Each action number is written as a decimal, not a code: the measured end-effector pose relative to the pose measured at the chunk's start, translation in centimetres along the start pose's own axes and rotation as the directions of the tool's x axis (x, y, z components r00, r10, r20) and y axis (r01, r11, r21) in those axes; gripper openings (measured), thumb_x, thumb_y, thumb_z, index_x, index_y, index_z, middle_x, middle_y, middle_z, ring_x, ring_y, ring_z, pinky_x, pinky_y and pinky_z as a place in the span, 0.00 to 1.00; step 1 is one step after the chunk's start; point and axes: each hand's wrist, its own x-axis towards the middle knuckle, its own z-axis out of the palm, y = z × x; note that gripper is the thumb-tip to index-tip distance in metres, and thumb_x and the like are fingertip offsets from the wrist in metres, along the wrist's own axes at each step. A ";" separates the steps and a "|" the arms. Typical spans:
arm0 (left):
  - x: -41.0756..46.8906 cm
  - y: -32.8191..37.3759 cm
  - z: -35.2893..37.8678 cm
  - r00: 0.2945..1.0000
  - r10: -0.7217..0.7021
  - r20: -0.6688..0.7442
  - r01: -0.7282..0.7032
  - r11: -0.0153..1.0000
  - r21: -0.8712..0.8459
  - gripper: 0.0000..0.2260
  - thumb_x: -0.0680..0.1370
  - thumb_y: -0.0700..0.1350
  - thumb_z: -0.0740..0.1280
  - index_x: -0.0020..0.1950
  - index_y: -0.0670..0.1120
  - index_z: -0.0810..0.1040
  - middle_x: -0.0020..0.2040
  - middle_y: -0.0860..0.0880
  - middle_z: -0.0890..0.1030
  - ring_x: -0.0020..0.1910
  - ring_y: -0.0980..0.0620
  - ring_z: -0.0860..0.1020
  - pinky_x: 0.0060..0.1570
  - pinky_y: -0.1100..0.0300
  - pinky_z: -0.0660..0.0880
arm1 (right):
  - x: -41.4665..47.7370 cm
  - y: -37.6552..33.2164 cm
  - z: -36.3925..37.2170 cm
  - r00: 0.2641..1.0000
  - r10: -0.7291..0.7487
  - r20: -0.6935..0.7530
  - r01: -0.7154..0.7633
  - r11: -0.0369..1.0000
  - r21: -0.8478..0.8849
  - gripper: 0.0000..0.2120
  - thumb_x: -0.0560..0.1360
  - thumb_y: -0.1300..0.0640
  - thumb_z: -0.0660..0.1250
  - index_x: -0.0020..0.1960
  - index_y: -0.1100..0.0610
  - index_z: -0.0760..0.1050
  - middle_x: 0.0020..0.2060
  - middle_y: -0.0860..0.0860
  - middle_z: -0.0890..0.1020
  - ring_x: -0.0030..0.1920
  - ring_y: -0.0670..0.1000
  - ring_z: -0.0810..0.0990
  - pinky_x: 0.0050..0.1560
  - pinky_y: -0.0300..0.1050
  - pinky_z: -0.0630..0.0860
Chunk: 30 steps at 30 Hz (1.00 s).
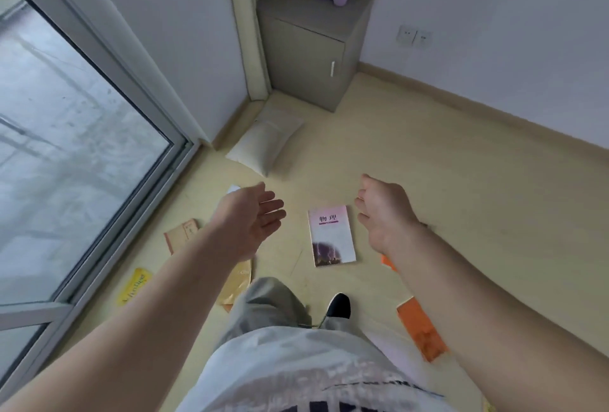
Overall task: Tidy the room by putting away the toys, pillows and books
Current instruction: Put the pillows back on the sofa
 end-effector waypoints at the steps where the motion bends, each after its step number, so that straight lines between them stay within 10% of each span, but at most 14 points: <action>1: 0.8 1.3 0.0 1.000 -0.006 -0.009 0.006 1.000 -0.029 0.17 0.86 0.48 0.58 0.65 0.35 0.73 0.63 0.37 0.79 0.60 0.39 0.79 0.64 0.47 0.73 | 1.2 -1.2 1.0 1.000 0.003 0.009 -0.003 1.000 -0.005 0.26 0.79 0.51 0.64 0.69 0.68 0.66 0.69 0.63 0.73 0.71 0.62 0.69 0.72 0.68 0.65; 5: 4.8 6.0 -0.4 0.999 -0.015 -0.039 0.011 0.996 -0.092 0.18 0.86 0.48 0.57 0.68 0.35 0.72 0.63 0.37 0.78 0.61 0.39 0.78 0.62 0.48 0.73 | 4.8 -5.6 4.8 0.998 0.027 0.055 -0.024 0.998 -0.055 0.19 0.80 0.50 0.62 0.59 0.65 0.75 0.55 0.51 0.80 0.56 0.51 0.77 0.67 0.58 0.70; 11: 13.1 13.7 -1.2 0.997 -0.073 -0.023 0.069 0.988 -0.138 0.20 0.87 0.48 0.57 0.71 0.35 0.71 0.61 0.37 0.79 0.58 0.39 0.78 0.63 0.47 0.73 | 10.3 -12.3 12.1 0.999 -0.007 0.033 0.011 0.992 -0.125 0.23 0.81 0.50 0.62 0.66 0.68 0.70 0.67 0.57 0.77 0.70 0.60 0.72 0.72 0.66 0.65; 16: 17.2 21.3 0.5 0.997 -0.071 -0.005 0.070 0.991 -0.116 0.20 0.87 0.47 0.56 0.73 0.35 0.69 0.67 0.36 0.76 0.64 0.39 0.77 0.69 0.48 0.71 | 13.5 -18.1 17.4 0.999 -0.009 0.046 0.016 0.987 -0.160 0.14 0.81 0.50 0.63 0.51 0.61 0.76 0.46 0.50 0.75 0.62 0.51 0.78 0.70 0.62 0.69; 21: 21.9 27.9 2.4 0.999 -0.047 0.001 0.047 0.988 -0.149 0.20 0.86 0.48 0.58 0.73 0.35 0.70 0.66 0.37 0.77 0.65 0.39 0.77 0.70 0.47 0.71 | 18.9 -24.6 21.9 0.995 -0.059 0.074 0.071 0.983 -0.171 0.24 0.81 0.48 0.64 0.71 0.61 0.71 0.67 0.56 0.77 0.65 0.57 0.77 0.71 0.59 0.71; 30: 34.7 34.3 5.0 0.976 -0.125 -0.178 0.056 0.934 -0.352 0.16 0.87 0.48 0.57 0.67 0.38 0.72 0.63 0.38 0.78 0.64 0.40 0.77 0.68 0.48 0.71 | 35.1 -35.4 30.7 0.979 -0.041 0.199 0.122 0.900 -0.419 0.22 0.81 0.47 0.63 0.69 0.60 0.73 0.69 0.57 0.76 0.68 0.59 0.76 0.72 0.60 0.70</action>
